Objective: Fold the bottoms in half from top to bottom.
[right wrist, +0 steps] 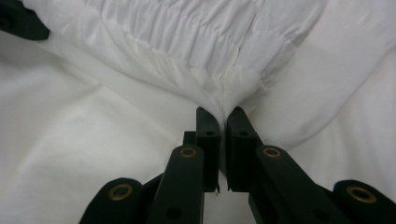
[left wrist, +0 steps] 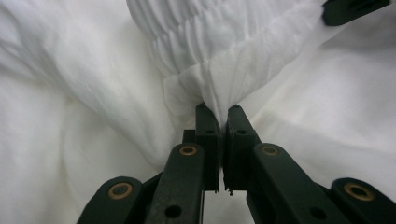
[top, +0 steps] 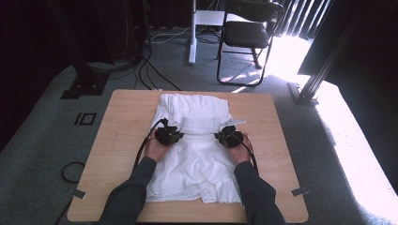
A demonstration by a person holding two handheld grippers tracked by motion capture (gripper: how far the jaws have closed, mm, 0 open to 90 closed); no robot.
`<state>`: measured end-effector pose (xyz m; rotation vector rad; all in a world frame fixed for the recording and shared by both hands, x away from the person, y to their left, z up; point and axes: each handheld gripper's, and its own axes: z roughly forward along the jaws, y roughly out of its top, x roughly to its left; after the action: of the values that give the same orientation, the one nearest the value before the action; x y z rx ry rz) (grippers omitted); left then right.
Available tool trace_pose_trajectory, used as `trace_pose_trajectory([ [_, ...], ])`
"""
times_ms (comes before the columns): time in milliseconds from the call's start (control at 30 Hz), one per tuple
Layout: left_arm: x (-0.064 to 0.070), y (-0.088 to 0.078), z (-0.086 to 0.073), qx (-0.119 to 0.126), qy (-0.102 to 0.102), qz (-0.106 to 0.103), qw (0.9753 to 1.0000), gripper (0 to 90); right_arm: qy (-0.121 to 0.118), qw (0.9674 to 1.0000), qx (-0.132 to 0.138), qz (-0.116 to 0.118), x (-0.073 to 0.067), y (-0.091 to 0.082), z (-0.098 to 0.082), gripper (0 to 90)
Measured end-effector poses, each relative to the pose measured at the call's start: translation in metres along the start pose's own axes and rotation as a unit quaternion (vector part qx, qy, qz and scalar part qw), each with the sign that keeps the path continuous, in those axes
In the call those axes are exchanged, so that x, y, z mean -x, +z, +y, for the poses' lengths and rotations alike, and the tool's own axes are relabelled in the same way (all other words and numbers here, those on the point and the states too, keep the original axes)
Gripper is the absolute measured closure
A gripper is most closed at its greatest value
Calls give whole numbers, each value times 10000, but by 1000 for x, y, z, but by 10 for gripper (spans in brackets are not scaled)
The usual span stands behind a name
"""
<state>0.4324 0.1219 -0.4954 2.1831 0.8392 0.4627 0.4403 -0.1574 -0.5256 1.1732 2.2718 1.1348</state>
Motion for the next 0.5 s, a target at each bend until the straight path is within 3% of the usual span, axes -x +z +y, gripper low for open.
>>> trace_pose_trajectory([
  [67,3,-17,10,214,120,28,9997,879,-108,9992,386,-54,-2,-22,12,861],
  [100,5,-26,15,369,155,53,9992,879,-108,9992,386,-54,-2,-22,12,861],
  [133,5,-26,15,369,155,53,9992,879,-108,9992,386,-54,-2,-22,12,861],
  [167,11,-45,24,608,272,64,9978,879,-149,9984,544,-71,-4,-30,17,860],
  [200,14,-55,27,737,302,31,9968,879,-234,9958,882,-110,-7,-48,26,859],
  [267,22,-72,29,879,394,-40,9953,878,-380,9908,1299,-74,-15,-78,31,855],
  [300,27,-78,28,891,454,-37,9950,878,-380,9908,1299,-74,-15,-78,31,855],
  [367,37,-89,22,910,620,-86,9939,873,-612,9879,1426,-17,-27,-97,22,850],
  [433,49,-95,10,782,802,-192,9935,872,-692,9872,1434,-14,-31,-102,16,850],
  [500,57,-94,-1,647,883,-279,9936,860,-749,9875,1377,137,-39,-106,0,847],
])
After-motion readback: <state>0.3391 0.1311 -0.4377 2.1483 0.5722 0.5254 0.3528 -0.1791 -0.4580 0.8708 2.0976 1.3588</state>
